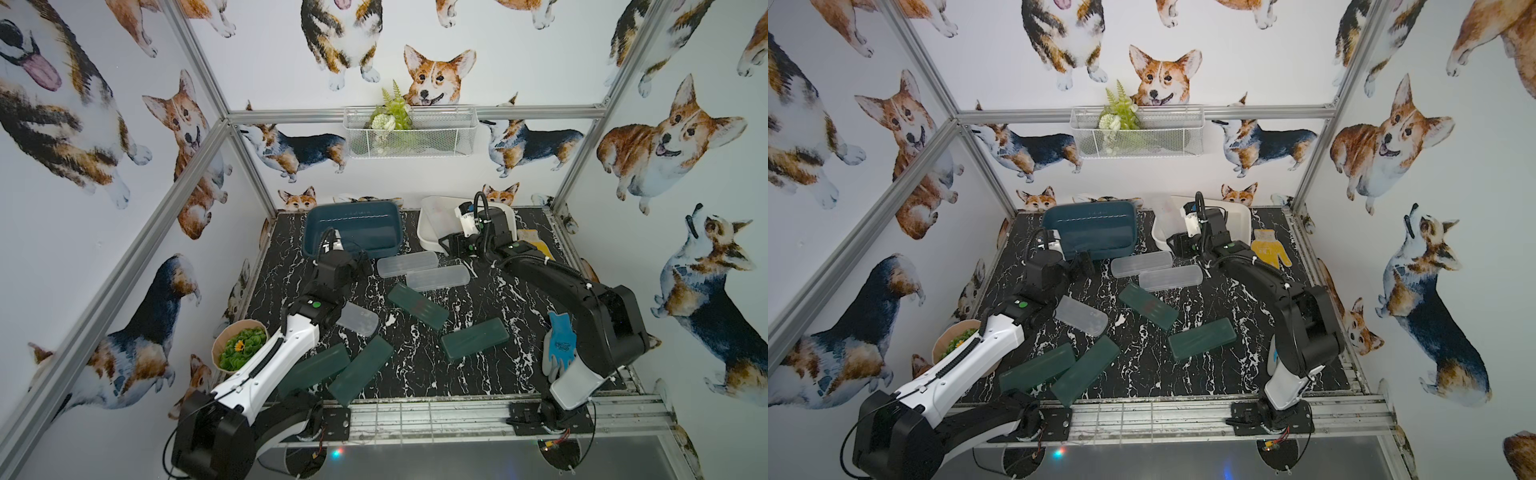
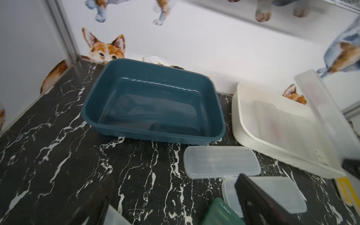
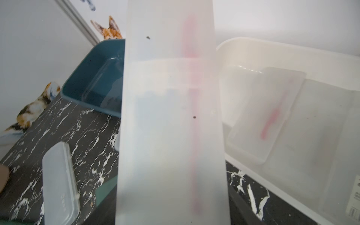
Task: Place the pencil cases by color into the storage box
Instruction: Place the pencil case at the storage box.
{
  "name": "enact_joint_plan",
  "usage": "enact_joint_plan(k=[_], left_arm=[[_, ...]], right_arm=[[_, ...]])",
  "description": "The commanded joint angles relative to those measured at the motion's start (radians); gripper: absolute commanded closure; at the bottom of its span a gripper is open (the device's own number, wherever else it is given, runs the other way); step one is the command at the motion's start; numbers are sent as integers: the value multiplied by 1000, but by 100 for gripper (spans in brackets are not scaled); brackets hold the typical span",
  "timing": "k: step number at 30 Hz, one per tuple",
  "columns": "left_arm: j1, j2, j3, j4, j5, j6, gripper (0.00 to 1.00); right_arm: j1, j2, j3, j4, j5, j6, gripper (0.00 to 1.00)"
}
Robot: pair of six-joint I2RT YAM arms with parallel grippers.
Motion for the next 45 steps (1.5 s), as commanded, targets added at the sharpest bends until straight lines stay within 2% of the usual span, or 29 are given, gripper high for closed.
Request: enact_joint_plan(k=[1,8,24,45], left_arm=[[-68,51,31,87,36,130,0],[-138,92,36,118,75,180,0],[-159,83,-3,154,87,162,0],[-160,78,-22,169,87,151,0]], right_arm=[[-38,94,110,-54,80,115,59],[-62,264,297,-185,111,156,57],[-71,558,649,-310,49,282,56],[-44,680,770,-330,2,354,53]])
